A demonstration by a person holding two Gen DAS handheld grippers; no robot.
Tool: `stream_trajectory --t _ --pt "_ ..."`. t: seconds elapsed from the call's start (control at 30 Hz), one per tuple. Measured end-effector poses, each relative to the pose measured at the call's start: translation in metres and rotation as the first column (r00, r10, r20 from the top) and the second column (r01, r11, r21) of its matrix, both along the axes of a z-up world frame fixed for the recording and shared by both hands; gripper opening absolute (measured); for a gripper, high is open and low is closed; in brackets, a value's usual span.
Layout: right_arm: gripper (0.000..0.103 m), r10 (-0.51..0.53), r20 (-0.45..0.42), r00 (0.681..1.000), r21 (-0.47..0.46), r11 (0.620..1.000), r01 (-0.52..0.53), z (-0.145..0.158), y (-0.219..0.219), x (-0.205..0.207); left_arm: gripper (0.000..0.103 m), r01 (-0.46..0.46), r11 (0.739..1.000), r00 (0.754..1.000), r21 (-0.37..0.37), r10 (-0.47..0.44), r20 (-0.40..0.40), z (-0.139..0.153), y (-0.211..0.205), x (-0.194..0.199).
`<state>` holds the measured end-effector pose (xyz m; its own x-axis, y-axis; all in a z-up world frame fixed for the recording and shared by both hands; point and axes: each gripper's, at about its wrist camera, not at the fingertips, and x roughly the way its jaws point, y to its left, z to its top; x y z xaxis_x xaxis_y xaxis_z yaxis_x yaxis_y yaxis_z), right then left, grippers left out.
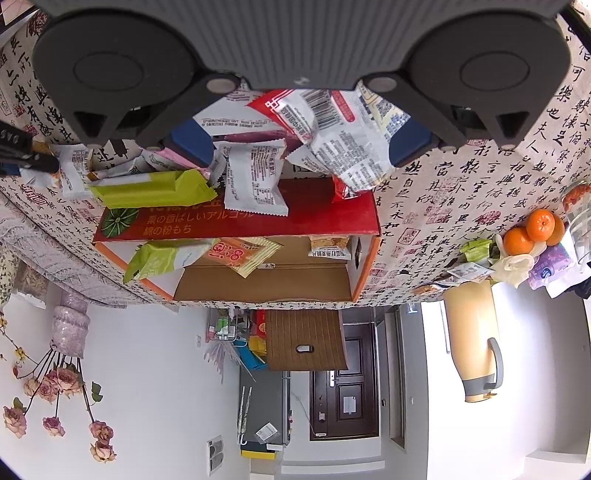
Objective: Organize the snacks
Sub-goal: 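Grasp a white packet with the right gripper while the left gripper grasps the red-and-white snack bag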
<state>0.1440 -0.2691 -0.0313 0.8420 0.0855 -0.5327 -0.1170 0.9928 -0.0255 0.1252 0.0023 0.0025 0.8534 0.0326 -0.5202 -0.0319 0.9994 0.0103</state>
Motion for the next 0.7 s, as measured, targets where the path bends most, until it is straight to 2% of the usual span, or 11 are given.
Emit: stream_trajectory --t 0.4,0.5,0.7 --pt "0.02 0.026 0.056 0.998 0.034 0.999 -0.028 0.012 0.006 -0.011 0.103 -0.081 0.996 0.997 -0.023 0.081 -0.02 0.007 0.02 0.0" --pt "0.02 0.028 0.055 0.998 0.036 0.999 -0.03 0.012 0.008 -0.011 0.103 -0.109 0.994 0.993 -0.008 0.109 -0.056 0.005 0.024 0.008" --pt "0.02 0.025 0.047 0.999 0.036 0.999 -0.027 0.009 0.011 -0.01 0.103 -0.15 0.988 0.982 -0.036 0.145 -0.124 -0.002 0.037 0.023"
